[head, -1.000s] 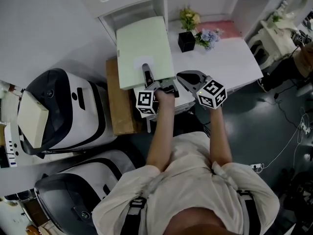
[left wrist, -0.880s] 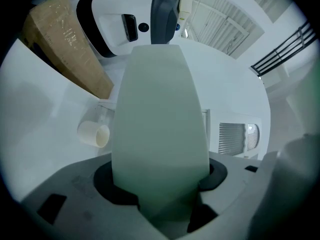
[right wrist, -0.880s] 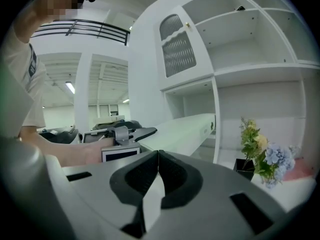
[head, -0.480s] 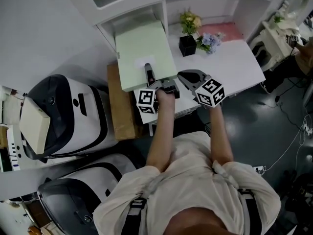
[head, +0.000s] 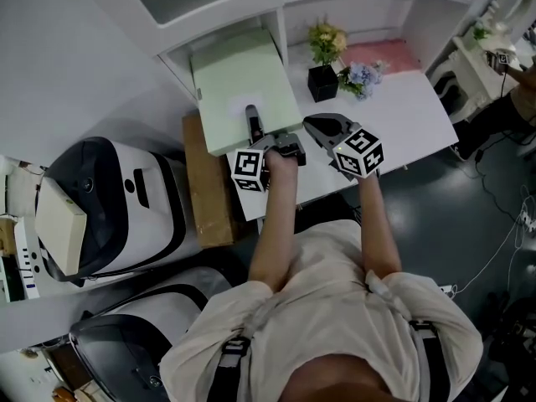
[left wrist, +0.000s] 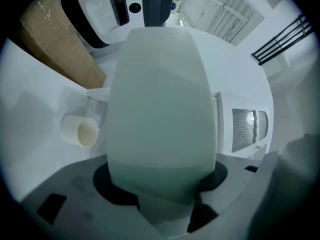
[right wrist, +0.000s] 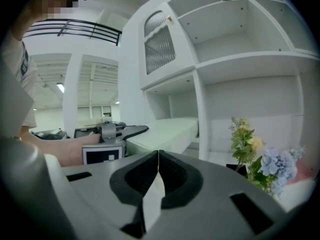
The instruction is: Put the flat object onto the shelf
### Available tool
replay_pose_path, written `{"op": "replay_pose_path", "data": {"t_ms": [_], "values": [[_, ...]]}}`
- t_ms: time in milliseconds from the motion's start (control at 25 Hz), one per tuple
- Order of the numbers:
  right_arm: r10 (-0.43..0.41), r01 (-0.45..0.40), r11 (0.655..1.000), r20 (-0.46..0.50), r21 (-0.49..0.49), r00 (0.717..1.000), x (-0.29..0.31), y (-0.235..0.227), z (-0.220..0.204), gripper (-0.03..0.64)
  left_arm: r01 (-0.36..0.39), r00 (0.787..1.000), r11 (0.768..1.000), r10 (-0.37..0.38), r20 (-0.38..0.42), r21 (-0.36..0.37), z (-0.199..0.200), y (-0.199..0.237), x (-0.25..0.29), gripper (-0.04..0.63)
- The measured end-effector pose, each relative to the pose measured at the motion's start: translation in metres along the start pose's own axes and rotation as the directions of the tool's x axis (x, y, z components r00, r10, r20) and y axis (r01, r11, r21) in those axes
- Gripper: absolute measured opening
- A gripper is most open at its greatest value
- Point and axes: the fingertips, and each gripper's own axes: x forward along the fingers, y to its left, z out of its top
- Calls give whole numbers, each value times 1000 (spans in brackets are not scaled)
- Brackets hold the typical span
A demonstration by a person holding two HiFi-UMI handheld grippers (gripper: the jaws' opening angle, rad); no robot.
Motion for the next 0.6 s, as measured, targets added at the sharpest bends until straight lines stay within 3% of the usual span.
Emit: {"op": "replay_pose_path", "data": {"t_ms": [160,400,480,600], "values": [[-59,59,998,-50,-4,997,11,-17,-7,68,-25,1000,1000,25,3,0,-2,-3,9,265],[-51,52,998,-28,43,998,21,-24,-7,67,-21,1000,1000,21,5,-1,0,-4,23,265],[15,-15,1000,-18,23,1000,20,-17,-5,67,-32,999,1000,32,11,1,0,-3,27,265],[180,-179,983,24,-27,983,15,3,4,67,-40,999,999,40,18,3,1,-1,34,265]]}}
